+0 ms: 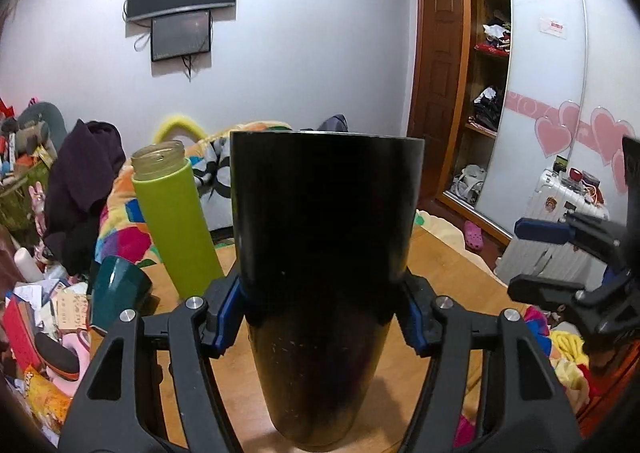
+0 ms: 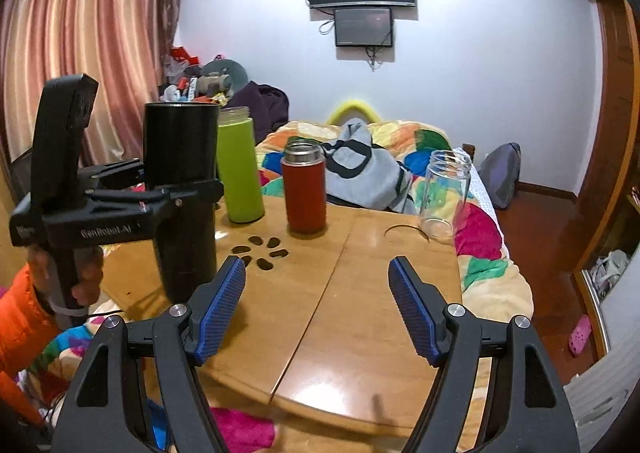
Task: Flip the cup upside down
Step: 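Grasp the tumbler with the left gripper while the right gripper releases it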
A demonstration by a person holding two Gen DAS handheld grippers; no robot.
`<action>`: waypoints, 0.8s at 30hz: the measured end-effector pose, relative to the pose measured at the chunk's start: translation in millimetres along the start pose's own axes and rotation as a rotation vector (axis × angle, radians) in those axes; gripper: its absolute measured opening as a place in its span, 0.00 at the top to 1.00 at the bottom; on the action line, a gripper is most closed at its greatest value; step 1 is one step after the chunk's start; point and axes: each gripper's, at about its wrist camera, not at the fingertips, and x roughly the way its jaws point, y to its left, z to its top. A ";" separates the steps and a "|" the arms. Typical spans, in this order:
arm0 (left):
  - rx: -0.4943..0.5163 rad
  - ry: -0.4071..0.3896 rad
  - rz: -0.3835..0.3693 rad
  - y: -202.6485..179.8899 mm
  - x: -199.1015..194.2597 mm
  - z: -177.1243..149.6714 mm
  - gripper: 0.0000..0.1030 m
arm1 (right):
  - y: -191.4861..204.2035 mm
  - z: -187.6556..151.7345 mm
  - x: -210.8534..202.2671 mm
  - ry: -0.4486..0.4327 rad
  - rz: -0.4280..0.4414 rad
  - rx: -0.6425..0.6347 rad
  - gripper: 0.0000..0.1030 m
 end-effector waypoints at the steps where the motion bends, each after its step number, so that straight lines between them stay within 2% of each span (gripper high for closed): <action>1: -0.002 -0.001 -0.002 0.3 2.1 0.6 0.38 | -1.8 -0.6 1.9 -0.002 -0.001 0.004 0.31; 13: -0.023 -0.014 0.004 5.5 22.4 13.5 0.38 | -10.3 -1.3 13.1 -0.028 0.009 0.048 0.31; 24: -0.032 -0.028 0.005 10.1 18.8 11.0 0.38 | -2.9 -1.6 19.2 -0.032 -0.004 0.039 0.31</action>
